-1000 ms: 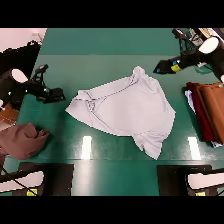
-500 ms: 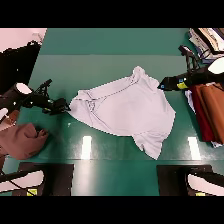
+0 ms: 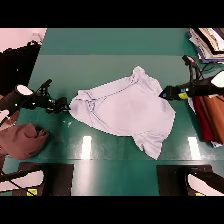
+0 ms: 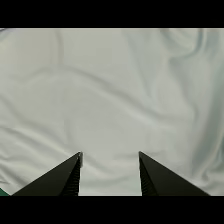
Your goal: Fold the shirts.
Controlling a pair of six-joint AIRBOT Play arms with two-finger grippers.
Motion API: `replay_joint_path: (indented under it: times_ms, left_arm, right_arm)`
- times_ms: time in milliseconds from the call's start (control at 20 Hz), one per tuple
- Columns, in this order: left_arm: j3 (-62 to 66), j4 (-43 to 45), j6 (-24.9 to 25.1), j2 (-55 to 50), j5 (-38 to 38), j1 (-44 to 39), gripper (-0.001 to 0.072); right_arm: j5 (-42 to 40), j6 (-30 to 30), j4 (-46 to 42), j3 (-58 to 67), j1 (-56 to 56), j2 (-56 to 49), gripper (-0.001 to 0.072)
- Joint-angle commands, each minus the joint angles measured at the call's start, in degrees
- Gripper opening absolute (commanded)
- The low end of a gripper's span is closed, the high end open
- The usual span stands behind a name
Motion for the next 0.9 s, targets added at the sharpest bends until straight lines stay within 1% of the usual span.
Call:
replay_joint_path:
  times_ms: [0,100,200,250,300,350,500,550,850]
  left_arm:
    - [0.9,-0.9,2.9,0.1,-2.1,0.1,0.0025]
    - [3.7,0.2,4.0,0.5,-5.2,0.1,0.0024]
    - [5.9,0.4,4.0,2.0,-5.6,0.1,0.0024]
    - [6.7,0.4,4.0,2.8,-5.5,0.1,0.0024]
    - [7.1,0.3,4.0,3.3,-5.4,0.1,0.0024]
    - [7.1,0.3,4.0,3.6,-5.4,0.1,0.0024]
    - [7.1,0.3,4.0,3.5,-6.0,0.1,0.0025]
    - [7.1,0.3,4.0,3.5,-6.1,0.1,0.0025]
    - [7.1,0.3,4.0,3.5,-6.8,0.1,0.0025]
  right_arm:
    - [1.5,3.4,-2.1,-6.2,-1.0,3.5,0.0410]
    - [5.6,4.9,-3.3,-10.6,-4.7,5.9,0.0410]
    - [10.4,5.0,-3.2,-15.9,-10.0,8.6,0.0416]
    - [12.7,5.0,-3.1,-18.6,-12.6,9.7,0.0476]
    - [14.5,5.0,-2.9,-21.5,-15.0,10.6,0.0489]
    - [15.0,5.0,-2.9,-24.3,-16.9,11.3,0.0487]
    - [11.6,5.0,-1.7,-30.5,-19.9,12.7,0.0448]
    - [10.2,4.9,0.0,-31.8,-20.1,12.4,0.0448]
    - [1.7,-0.1,9.9,-32.9,-20.0,4.7,0.0425]
